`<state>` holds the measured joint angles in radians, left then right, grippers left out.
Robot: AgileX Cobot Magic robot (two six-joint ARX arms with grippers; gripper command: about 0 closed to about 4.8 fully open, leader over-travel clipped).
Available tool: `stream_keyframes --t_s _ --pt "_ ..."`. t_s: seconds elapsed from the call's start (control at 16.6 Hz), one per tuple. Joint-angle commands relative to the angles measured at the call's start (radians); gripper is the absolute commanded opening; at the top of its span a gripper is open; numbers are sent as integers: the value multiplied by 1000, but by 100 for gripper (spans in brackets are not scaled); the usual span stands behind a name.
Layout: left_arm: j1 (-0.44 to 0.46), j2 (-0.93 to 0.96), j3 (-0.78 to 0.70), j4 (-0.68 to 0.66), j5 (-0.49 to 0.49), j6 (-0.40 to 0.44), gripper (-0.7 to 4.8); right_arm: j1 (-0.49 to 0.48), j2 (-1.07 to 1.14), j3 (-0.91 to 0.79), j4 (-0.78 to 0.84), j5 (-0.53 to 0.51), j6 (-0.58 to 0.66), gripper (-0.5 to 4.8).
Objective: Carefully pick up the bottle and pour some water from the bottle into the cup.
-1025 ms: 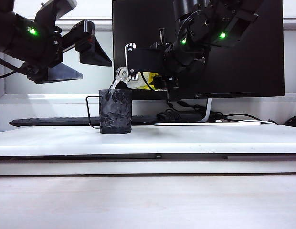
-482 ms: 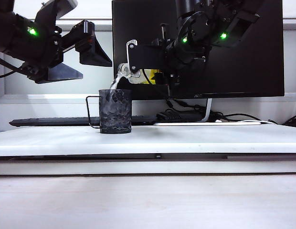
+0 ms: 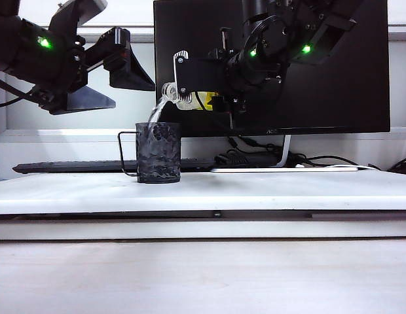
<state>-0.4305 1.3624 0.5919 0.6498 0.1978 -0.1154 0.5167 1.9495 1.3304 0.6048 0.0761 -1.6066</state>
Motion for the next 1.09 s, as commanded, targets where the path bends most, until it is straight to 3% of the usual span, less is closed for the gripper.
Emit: stream_keyframes --t_s 0.06,0.84,1.09 --pt "2 -2 5 9 5 7 479 -1 -9 10 48 1 0 170" --pt "2 -2 5 8 5 7 479 -3 -9 10 42 0 3 170" --pt "2 -2 5 8 5 7 479 -2 -9 9 20 1 103 170"
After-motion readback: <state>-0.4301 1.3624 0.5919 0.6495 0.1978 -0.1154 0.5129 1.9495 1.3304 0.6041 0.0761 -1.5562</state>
